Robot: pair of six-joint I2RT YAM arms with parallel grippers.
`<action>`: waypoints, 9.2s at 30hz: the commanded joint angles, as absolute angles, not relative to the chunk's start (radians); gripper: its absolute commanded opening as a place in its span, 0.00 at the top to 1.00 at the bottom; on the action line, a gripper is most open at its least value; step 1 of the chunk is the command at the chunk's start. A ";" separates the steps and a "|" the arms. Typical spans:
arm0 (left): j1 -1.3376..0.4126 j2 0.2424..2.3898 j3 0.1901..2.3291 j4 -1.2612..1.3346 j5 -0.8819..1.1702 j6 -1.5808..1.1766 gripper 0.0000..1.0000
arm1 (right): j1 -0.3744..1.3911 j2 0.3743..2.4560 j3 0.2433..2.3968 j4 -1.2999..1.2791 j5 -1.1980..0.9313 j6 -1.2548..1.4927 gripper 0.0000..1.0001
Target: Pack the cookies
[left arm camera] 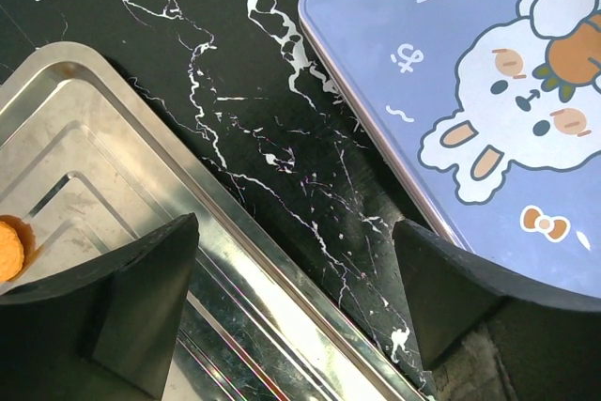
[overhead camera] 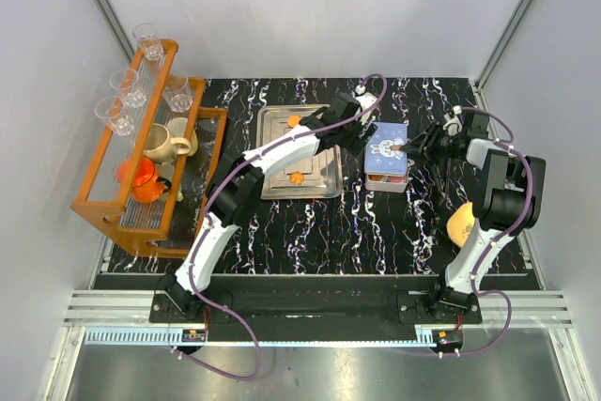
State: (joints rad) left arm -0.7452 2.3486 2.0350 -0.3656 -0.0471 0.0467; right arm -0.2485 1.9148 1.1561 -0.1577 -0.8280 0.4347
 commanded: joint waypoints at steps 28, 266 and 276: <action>-0.782 2.312 2.057 -0.382 -0.034 -0.040 0.12 | -0.278 1.865 1.203 -0.175 -0.807 0.393 0.56; -0.581 2.398 2.269 -0.433 0.054 0.054 0.06 | 0.373 1.453 0.569 -0.020 0.057 -1.229 0.35; -0.571 2.395 2.255 -0.433 0.064 0.041 0.06 | 0.391 1.486 0.525 0.038 0.075 -1.200 0.39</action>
State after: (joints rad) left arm -0.5846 2.4248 2.2639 -0.4770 0.0395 0.0597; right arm 0.3756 1.4277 0.5739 0.0902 0.1123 -1.2549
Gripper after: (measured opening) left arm 0.942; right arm 0.627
